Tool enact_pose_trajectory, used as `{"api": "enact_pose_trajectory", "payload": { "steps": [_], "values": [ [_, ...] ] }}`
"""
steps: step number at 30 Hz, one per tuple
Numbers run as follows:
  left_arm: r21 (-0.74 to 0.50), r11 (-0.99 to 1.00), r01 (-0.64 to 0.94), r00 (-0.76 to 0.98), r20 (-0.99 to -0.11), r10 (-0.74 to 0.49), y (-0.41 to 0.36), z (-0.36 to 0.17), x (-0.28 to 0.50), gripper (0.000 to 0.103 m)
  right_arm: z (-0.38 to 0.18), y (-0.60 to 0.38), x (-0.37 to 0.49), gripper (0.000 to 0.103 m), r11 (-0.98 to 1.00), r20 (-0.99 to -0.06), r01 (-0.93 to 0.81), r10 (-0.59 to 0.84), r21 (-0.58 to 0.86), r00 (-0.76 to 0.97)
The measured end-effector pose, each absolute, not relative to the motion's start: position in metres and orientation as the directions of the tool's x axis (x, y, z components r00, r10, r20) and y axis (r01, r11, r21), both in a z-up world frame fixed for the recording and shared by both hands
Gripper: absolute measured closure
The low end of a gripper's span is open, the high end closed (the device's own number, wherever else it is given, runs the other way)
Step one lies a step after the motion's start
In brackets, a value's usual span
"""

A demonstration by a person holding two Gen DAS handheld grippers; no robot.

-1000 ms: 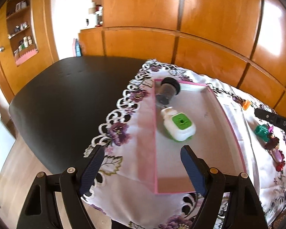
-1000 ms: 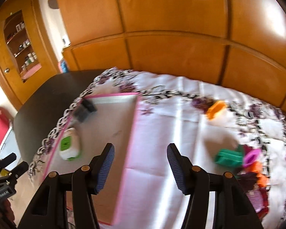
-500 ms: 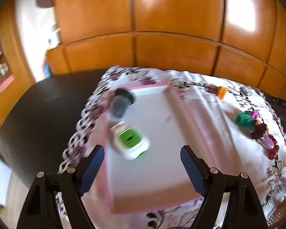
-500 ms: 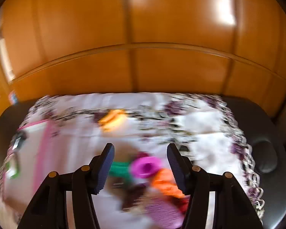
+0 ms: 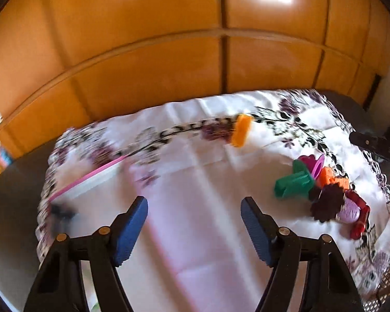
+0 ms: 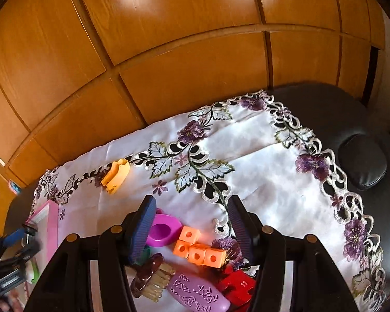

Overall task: Organize rigid objects
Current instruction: 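Reach the left tool to the orange plastic clip and grasp it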

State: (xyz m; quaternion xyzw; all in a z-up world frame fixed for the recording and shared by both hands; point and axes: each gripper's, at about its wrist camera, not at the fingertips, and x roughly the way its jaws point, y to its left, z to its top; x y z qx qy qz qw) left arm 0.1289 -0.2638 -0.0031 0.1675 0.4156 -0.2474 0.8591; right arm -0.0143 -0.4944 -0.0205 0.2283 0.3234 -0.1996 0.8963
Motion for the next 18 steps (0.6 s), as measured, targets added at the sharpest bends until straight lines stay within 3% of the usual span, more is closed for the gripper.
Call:
{"api": "enact_pose_trajectory", "payload": {
  "steps": [9,18],
  "values": [
    [0.163,0.746,0.646,0.521,-0.809,-0.274,-0.353,-0.037,0.183,0.033,-0.022,-0.502,-0.014,0.045,0.798,-0.678,0.502,-0.168,0.333,0.715],
    [0.085,0.748,0.658,0.452,-0.839,-0.303,-0.389,-0.064,0.231,0.034,-0.024,-0.506,-0.012,0.045,0.783,-0.686,0.5,-0.134,0.369,0.715]
  ]
}}
